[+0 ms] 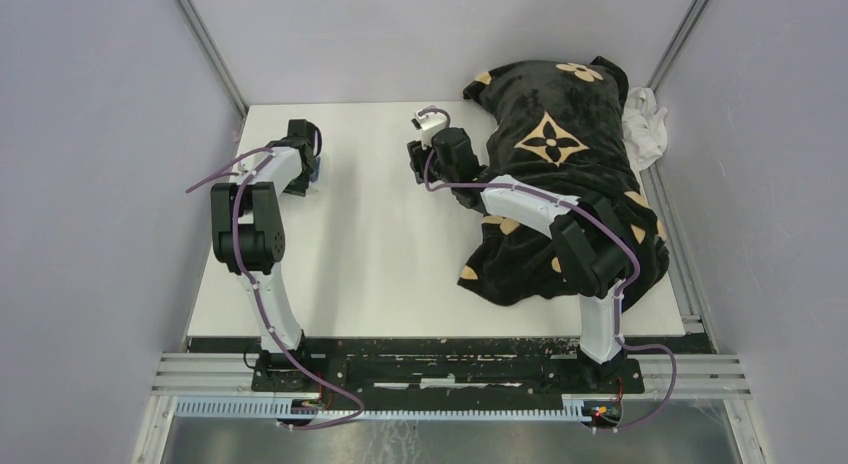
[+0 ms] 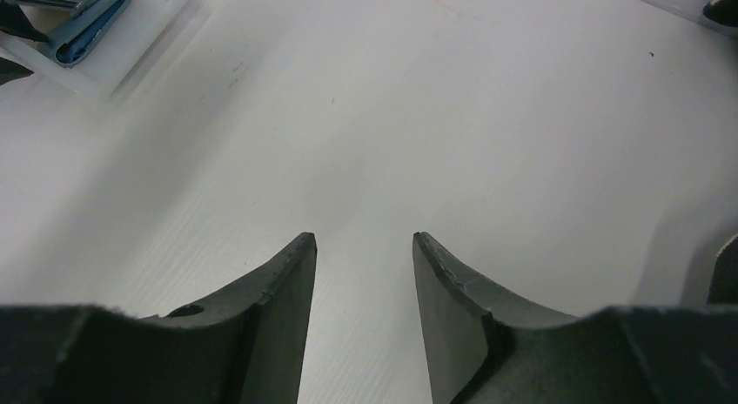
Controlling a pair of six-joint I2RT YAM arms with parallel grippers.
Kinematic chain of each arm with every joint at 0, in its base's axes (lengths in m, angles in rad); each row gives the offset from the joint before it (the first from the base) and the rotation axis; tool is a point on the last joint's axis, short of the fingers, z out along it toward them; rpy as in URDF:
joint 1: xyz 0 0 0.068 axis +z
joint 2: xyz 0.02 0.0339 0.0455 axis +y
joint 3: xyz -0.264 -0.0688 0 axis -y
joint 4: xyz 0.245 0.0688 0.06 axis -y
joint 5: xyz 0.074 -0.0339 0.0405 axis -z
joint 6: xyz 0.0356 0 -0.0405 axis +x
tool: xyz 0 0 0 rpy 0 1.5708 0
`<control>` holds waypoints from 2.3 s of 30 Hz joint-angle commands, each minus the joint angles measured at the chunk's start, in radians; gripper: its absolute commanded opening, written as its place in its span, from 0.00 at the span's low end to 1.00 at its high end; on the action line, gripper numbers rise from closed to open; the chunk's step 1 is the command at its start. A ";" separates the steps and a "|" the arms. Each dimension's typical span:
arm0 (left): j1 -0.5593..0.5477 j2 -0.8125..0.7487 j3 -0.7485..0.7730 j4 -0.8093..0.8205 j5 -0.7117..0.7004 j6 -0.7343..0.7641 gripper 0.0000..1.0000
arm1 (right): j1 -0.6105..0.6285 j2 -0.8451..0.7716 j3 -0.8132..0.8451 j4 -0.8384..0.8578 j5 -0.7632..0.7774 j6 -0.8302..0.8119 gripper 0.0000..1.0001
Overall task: Put the credit cards into the card holder
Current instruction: Move the storage box to the center of the board.
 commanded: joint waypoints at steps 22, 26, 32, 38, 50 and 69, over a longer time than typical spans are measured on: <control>-0.118 -0.066 0.039 -0.099 0.024 0.033 0.17 | -0.340 -0.057 -0.114 -0.439 0.365 0.339 0.11; -0.174 -0.056 0.076 -0.142 0.007 0.009 0.17 | -0.405 -0.119 -0.160 -0.470 0.398 0.345 0.12; -0.276 -0.032 0.131 -0.215 -0.021 -0.035 0.17 | -0.535 -0.215 -0.225 -0.502 0.407 0.356 0.13; -0.354 -0.021 0.159 -0.262 -0.041 -0.076 0.18 | -0.633 -0.294 -0.252 -0.523 0.416 0.364 0.14; -0.454 0.010 0.168 -0.312 -0.065 -0.112 0.19 | -0.577 -0.395 -0.288 -0.481 0.270 0.355 0.55; -0.538 -0.021 0.162 -0.310 -0.041 -0.083 0.57 | -0.380 -0.444 -0.282 -0.492 0.205 0.375 0.74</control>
